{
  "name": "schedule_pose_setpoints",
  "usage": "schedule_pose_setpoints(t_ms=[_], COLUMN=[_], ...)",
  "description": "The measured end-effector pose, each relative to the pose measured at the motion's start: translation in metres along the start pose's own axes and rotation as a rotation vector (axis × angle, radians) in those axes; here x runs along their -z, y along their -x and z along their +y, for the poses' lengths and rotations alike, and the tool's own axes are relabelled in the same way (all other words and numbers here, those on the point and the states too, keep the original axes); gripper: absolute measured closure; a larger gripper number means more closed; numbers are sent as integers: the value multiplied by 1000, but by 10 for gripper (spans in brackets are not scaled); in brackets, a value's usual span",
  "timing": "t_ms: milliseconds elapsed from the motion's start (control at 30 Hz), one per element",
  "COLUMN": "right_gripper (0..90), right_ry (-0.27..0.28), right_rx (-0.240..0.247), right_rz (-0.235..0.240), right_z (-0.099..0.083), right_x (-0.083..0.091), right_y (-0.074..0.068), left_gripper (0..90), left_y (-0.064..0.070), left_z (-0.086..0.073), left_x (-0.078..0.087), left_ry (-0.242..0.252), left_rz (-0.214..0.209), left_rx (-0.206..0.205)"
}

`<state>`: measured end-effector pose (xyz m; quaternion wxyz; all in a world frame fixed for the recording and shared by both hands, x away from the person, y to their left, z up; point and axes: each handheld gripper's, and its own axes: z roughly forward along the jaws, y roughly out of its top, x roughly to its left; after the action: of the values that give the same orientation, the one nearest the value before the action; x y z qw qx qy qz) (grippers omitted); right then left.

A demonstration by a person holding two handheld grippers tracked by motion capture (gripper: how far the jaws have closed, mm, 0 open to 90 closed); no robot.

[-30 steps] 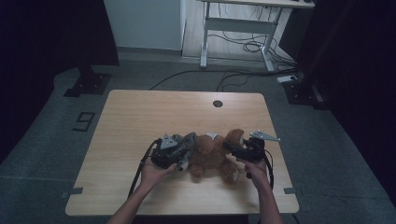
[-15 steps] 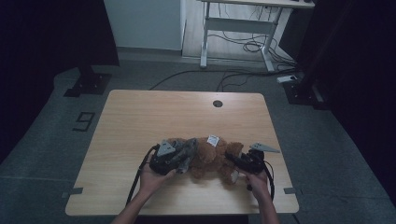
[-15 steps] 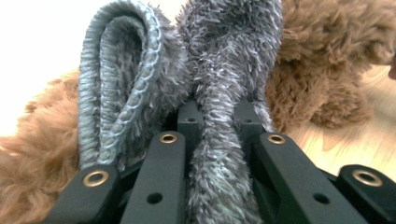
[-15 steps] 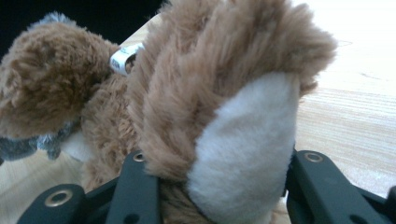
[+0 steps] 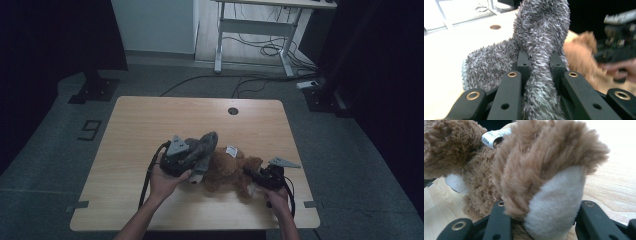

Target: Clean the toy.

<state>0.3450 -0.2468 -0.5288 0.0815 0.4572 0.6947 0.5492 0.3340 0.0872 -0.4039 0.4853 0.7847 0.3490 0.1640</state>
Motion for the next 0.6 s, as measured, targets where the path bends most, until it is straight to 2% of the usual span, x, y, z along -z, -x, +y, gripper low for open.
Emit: schedule_pose_setpoints(t_ms=[33,67,100,133,200,233,267,300,333,400,467,600], right_gripper=[626,625,625,625,626,626,625,625,625,625,625,624], right_ry=[0,0,0,-1,-1,-1,-2,-2,-3,-3,-4,-9], right_rx=[0,6,6,10,15,15,17,17,23,19,18,14], right_rz=[0,1,1,1,1,1,1,1,-1,11,17,37], right_z=[0,0,0,0,0,0,0,0,-1,-1,-1,-1], right_x=[0,0,0,1,1,1,1,1,2,2,2,0], right_y=[0,0,0,0,0,0,0,0,0,1,1,-1], left_gripper=[757,757,756,755,754,754,754,756,757,760,762,762], left_y=[0,0,0,-1,0,0,-3,-3,-10,-19,-22,-31], left_z=[0,8,8,9,2,2,-11,-11,-22,-28,-30,-41], left_x=[0,-12,-12,-31,-52,-52,-67,-67,-67,-59,-53,-27], left_ry=[0,-23,-23,-78,-148,-148,-191,-191,-169,-151,-146,-110], left_rz=[0,-7,-7,-11,5,5,9,9,17,5,14,44], left_rx=[0,4,4,14,9,9,28,28,42,69,64,59])
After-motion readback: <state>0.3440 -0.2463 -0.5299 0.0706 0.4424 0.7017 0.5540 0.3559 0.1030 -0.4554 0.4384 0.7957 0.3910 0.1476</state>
